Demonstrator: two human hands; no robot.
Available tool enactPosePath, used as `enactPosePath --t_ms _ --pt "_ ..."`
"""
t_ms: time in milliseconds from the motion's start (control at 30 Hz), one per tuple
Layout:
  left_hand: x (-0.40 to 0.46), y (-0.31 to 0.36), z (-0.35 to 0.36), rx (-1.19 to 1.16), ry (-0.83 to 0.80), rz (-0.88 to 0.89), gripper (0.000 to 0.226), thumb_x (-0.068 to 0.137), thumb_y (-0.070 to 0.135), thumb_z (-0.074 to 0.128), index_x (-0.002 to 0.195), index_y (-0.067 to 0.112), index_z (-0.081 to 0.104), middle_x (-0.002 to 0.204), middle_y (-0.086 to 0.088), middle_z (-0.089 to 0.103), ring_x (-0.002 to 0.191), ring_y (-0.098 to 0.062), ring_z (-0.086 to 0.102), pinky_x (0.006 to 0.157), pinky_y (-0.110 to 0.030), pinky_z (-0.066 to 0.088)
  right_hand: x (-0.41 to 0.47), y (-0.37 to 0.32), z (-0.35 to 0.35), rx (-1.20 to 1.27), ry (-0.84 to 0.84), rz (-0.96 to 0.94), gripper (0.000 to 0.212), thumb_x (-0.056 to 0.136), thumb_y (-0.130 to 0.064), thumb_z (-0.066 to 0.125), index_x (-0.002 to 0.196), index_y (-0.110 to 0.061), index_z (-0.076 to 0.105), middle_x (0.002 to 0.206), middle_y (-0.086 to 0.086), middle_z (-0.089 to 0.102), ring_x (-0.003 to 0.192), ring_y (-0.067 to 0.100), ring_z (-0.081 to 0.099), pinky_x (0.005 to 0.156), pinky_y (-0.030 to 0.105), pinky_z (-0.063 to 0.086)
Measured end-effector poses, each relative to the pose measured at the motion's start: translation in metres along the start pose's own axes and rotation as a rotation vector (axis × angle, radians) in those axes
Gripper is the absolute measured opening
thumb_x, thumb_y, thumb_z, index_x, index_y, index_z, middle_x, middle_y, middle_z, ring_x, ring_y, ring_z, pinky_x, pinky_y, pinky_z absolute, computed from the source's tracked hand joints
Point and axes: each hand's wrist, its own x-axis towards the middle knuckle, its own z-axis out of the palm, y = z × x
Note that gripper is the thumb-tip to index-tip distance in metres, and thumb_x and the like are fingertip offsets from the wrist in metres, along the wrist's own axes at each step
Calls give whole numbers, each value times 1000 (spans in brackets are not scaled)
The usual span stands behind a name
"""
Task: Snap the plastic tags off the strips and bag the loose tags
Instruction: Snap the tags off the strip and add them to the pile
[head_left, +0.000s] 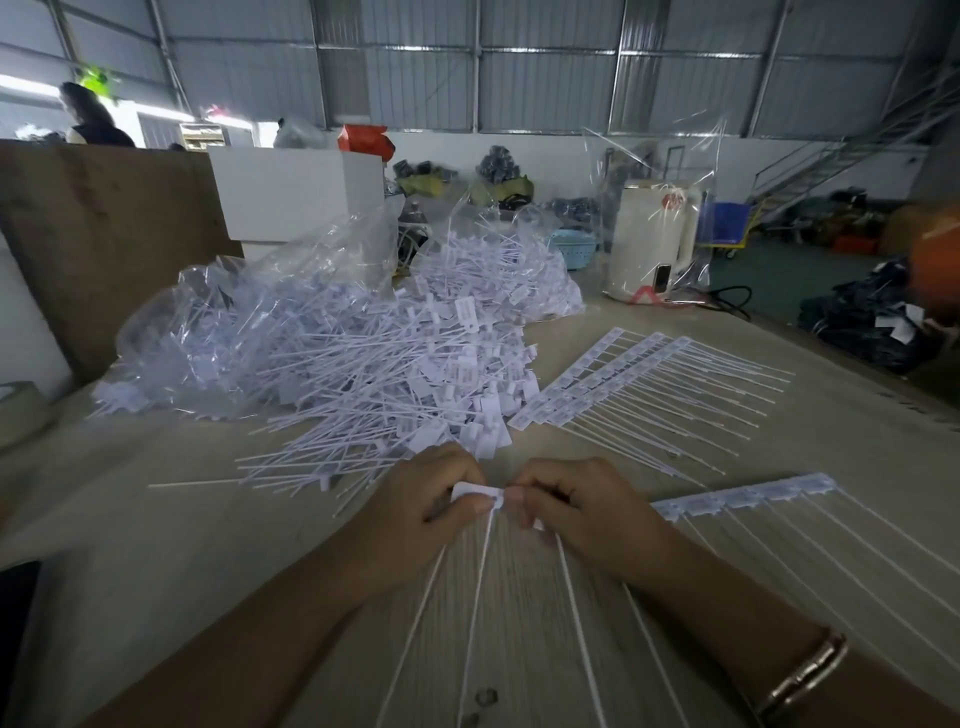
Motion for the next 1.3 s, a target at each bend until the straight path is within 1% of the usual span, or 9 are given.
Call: enactPosePath --t_ms 167,300,500,600,700,833,1000,1167,1300 --pt "3 4 -3 -263 -3 -161 21 84 23 48 72 6 54 59 8 51 56 0 46 58 -16 34 0 -11 -2 311 24 15 17 91 -10 55 77 -14 64 65 1 64 50 14 58 54 26 49" --pt "1 3 -3 -508 1 -212 32 85 20 46 77 -10 48 70 -27 43 69 -19 42 66 -27 32 -1 -21 -2 547 13 26 21 92 -4 51 77 -10 64 63 0 64 48 15 57 44 14 42" --pt "1 2 5 -851 -7 -242 20 84 20 48 72 5 54 76 -17 49 77 -30 45 73 -44 31 0 -20 -1 699 -11 -29 20 86 -18 52 77 -11 69 66 4 67 50 20 59 43 21 44" --pt "1 -2 -5 -1086 44 -276 23 75 29 67 72 7 61 76 -20 52 75 -33 50 72 -42 45 -1 -10 -12 775 148 11 25 91 -18 51 75 -22 71 70 9 67 51 20 60 44 22 46" --pt "-5 -12 -13 -613 50 -290 18 78 26 59 73 9 64 72 -6 59 73 -13 56 69 -23 44 -5 0 -18 565 187 -13 13 86 -25 57 80 -29 68 73 0 66 56 13 59 51 21 48" --pt "1 -17 1 314 92 -89 18 86 23 55 85 11 68 81 6 57 77 -8 52 73 -30 38 -2 -2 6 97 94 -54 21 77 -29 74 86 -38 57 80 -13 60 66 6 57 60 22 47" --pt "4 -6 3 223 139 -56 50 89 46 33 73 10 65 72 4 56 74 -15 52 74 -40 41 2 -14 20 -3 84 -140 27 79 -28 70 95 -30 48 80 -11 59 71 3 58 60 23 46" --pt "7 -6 7 82 135 -111 51 77 51 40 57 6 52 57 1 51 62 -13 48 65 -30 35 -2 -17 7 6 10 -136 28 80 -33 66 103 -26 53 100 -15 62 96 -1 58 80 24 48" --pt "4 -9 6 158 165 -63 52 81 46 39 60 3 57 57 -1 54 62 -14 49 70 -35 37 -4 -10 -7 -270 17 -157 13 82 -30 59 91 -35 51 79 -24 50 72 -4 49 62 15 36"
